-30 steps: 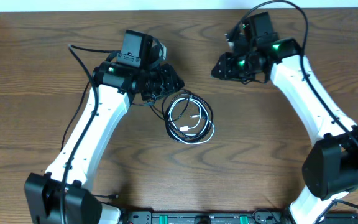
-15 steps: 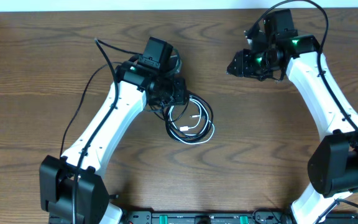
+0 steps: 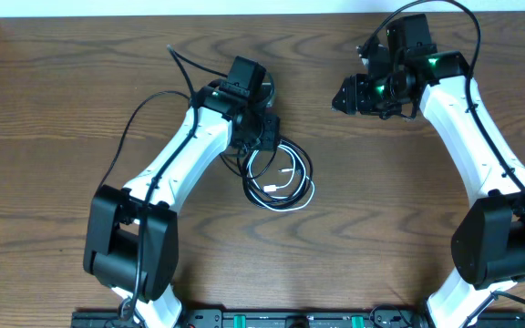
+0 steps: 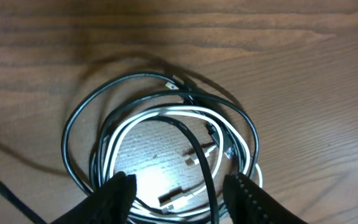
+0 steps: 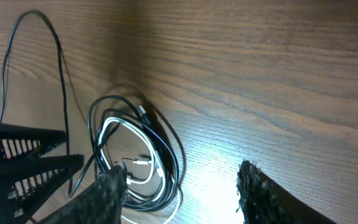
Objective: Untangle cables
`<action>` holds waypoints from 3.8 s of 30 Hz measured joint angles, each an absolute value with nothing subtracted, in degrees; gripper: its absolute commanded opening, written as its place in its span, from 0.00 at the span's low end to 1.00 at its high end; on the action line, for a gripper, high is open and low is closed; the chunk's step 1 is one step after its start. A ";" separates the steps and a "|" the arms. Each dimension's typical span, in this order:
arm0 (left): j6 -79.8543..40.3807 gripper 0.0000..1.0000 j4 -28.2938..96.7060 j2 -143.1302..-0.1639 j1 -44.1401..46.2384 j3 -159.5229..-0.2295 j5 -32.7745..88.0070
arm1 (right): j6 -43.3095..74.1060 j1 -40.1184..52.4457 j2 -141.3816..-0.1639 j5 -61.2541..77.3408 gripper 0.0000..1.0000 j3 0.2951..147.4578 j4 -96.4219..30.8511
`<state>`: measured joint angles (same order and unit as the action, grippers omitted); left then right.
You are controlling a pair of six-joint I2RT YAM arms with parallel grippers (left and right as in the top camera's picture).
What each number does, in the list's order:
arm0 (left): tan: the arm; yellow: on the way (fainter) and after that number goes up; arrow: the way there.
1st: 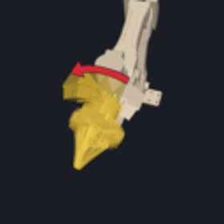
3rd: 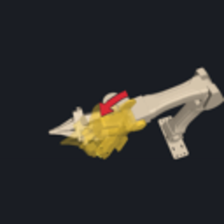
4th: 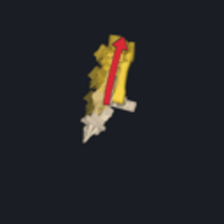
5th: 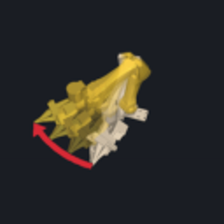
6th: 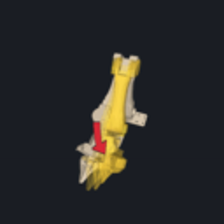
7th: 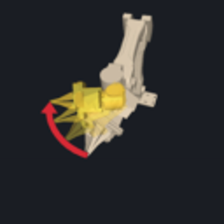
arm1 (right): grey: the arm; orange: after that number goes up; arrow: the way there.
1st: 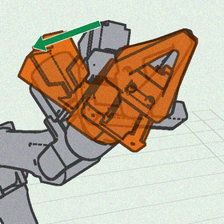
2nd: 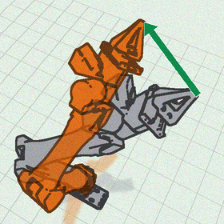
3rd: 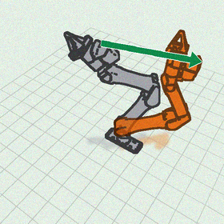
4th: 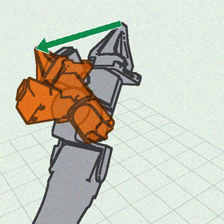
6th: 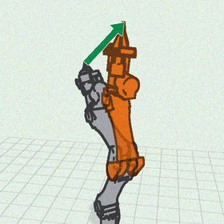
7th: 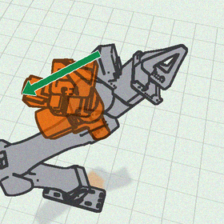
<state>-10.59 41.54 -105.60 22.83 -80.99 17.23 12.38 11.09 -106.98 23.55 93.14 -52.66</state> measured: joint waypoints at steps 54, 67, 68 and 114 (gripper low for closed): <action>-37.39 0.44 43.99 -120.51 32.47 -88.44 13.32 | 11.86 11.11 -106.98 18.44 0.58 93.14 -52.71; -37.69 0.31 43.24 -120.60 32.47 -87.31 10.98 | 11.86 11.11 -106.98 18.39 0.59 93.14 -52.69; -37.60 0.27 43.24 -120.60 32.47 -86.96 10.94 | 11.86 11.11 -106.98 18.41 0.59 93.14 -52.71; -34.59 0.07 48.95 -91.24 22.35 -86.65 22.17 | 4.01 11.40 -106.98 33.52 0.57 93.14 -51.11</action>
